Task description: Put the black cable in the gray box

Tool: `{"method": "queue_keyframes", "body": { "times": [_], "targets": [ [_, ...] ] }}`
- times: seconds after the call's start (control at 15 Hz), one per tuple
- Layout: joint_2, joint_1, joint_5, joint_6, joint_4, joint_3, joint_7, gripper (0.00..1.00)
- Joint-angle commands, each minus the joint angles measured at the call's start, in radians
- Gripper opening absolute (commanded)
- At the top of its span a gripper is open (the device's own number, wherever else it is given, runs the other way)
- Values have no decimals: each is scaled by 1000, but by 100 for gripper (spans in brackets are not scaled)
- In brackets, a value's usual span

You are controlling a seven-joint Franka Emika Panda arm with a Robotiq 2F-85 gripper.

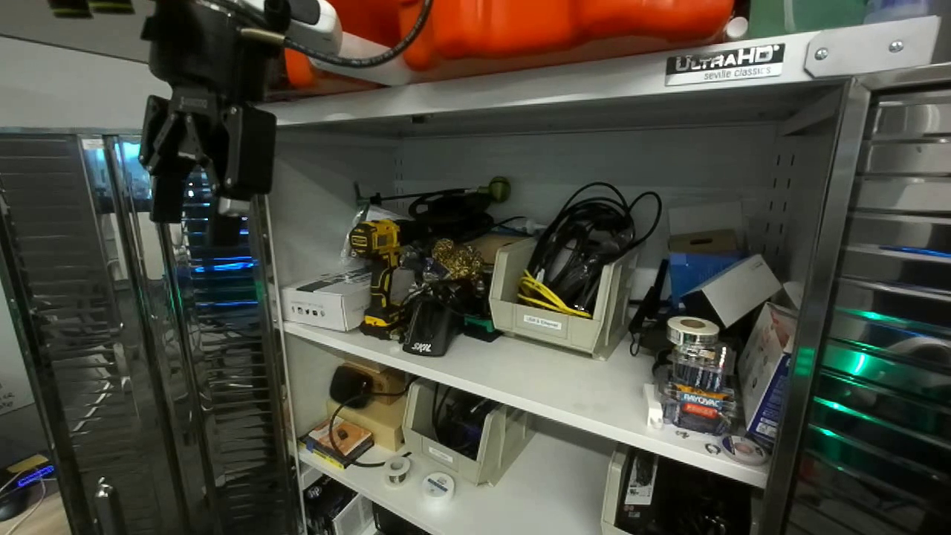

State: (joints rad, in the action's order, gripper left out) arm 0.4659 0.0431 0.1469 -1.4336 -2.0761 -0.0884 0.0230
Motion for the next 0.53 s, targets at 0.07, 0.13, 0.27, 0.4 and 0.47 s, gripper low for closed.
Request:
{"method": "queue_keyframes", "body": {
  "times": [0.07,0.13,0.27,0.4,0.47],
  "targets": [
    [31,-73,19,39,4,54,-154,100],
    [8,-60,-4,18,1,34,-83,100],
    [12,-72,-1,20,1,46,-120,100],
    [13,-74,0,22,1,50,-131,100],
    [13,-74,0,23,1,51,-134,100]
  ]
}}
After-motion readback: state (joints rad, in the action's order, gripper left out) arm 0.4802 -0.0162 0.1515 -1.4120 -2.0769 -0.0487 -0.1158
